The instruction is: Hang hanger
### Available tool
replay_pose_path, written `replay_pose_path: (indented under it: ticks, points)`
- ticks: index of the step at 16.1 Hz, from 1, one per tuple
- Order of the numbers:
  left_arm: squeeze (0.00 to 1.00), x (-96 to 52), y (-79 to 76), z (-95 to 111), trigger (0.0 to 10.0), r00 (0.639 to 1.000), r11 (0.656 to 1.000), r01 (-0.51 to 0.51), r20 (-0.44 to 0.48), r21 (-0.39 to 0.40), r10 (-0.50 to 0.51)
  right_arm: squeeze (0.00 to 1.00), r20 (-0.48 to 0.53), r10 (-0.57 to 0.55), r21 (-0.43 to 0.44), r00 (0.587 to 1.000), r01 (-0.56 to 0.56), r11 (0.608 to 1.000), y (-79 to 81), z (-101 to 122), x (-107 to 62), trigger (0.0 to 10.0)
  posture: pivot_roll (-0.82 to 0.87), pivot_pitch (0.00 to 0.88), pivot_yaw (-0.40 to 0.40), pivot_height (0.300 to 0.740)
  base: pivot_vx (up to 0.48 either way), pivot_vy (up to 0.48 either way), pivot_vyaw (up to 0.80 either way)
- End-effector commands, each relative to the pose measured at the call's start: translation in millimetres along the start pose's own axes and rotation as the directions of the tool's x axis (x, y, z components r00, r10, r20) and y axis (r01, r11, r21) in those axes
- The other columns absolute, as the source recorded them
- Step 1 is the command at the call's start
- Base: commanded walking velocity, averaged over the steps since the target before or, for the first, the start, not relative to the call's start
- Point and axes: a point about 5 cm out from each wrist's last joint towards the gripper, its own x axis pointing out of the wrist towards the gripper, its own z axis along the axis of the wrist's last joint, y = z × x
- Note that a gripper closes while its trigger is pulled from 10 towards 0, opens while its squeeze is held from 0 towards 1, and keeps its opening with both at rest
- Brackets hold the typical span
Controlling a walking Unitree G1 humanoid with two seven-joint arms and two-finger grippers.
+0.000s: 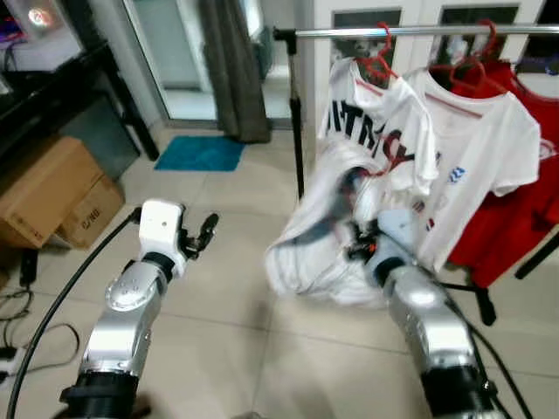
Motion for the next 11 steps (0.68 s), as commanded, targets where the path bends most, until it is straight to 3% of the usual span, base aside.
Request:
replay_pose_path:
  ticks: [1, 5, 8, 11]
  points:
    - [0.00, 0.5, -3.8, 1.8, 10.0, 1.000, 1.000, 0.015, 0.009, -0.001, -0.015, 0.00, 0.092, -0.009, -0.023, 0.996, 0.011, 1.000, -6.0, 20.2, -1.0, 10.0, -0.04, 0.022, 0.144, 0.740, 0.405, 0.000, 0.00]
    - [0.00, 6.9, -10.0, 2.3, 10.0, 0.999, 0.999, 0.030, 0.019, -0.033, -0.030, 0.00, 0.112, -0.024, -0.047, 0.993, 0.030, 0.998, -9.5, 27.9, -4.2, 10.0, -0.07, 0.022, 0.114, 0.740, 0.405, 0.000, 0.00]
    - [0.00, 7.6, -20.3, -3.2, 10.0, 1.000, 0.998, 0.022, 0.022, -0.058, -0.021, 0.00, 0.109, 0.015, -0.086, 0.994, -0.006, 0.996, -14.0, 30.1, -8.8, 10.0, -0.10, 0.000, 0.082, 0.740, 0.404, 0.000, -0.80]
    - [0.00, 8.2, -24.0, -4.3, 10.0, 0.999, 0.998, 0.041, 0.023, -0.052, -0.040, 0.00, 0.104, 0.007, -0.092, 0.995, 0.003, 0.996, -20.0, 31.0, -9.4, 10.0, -0.10, 0.000, 0.055, 0.740, 0.404, 0.000, 0.00]
